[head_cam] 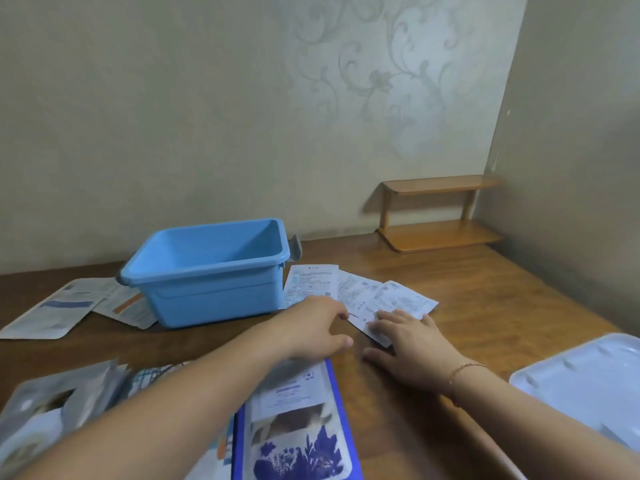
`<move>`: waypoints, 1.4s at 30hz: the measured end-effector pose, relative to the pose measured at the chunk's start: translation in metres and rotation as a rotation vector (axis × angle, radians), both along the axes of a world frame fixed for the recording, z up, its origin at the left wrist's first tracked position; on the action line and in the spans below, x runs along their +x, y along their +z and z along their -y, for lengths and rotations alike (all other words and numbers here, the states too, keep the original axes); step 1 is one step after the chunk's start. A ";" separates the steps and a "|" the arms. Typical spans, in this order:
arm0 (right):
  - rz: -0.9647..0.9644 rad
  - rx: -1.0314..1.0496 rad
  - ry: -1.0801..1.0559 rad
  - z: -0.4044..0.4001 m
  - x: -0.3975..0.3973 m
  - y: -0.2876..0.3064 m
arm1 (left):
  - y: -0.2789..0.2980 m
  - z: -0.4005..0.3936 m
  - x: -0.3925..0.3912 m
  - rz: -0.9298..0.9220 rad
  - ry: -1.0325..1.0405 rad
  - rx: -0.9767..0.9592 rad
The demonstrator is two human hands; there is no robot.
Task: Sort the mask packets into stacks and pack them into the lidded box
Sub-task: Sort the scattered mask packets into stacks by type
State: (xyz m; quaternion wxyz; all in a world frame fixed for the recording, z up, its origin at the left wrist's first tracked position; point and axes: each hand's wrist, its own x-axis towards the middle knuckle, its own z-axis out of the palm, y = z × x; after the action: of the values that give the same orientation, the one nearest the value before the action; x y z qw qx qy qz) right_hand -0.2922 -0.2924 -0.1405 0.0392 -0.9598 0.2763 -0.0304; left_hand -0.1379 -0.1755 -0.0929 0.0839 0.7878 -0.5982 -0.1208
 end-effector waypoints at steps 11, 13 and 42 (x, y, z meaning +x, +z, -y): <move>0.100 -0.171 0.221 -0.066 -0.106 -0.005 | -0.012 0.027 -0.040 -0.030 -0.283 0.028; 0.229 -0.253 0.279 -0.075 -0.127 -0.026 | -0.010 0.024 -0.051 -0.024 -0.365 0.040; 0.767 0.908 -0.245 0.017 -0.084 0.077 | -0.004 -0.009 -0.100 -1.701 0.147 -0.153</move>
State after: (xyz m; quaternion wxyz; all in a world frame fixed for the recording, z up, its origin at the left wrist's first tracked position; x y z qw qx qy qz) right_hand -0.3758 -0.3099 -0.0638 0.5380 -0.7290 0.3362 -0.2572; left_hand -0.2381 -0.1669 -0.0968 0.5647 0.4582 -0.2857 -0.6241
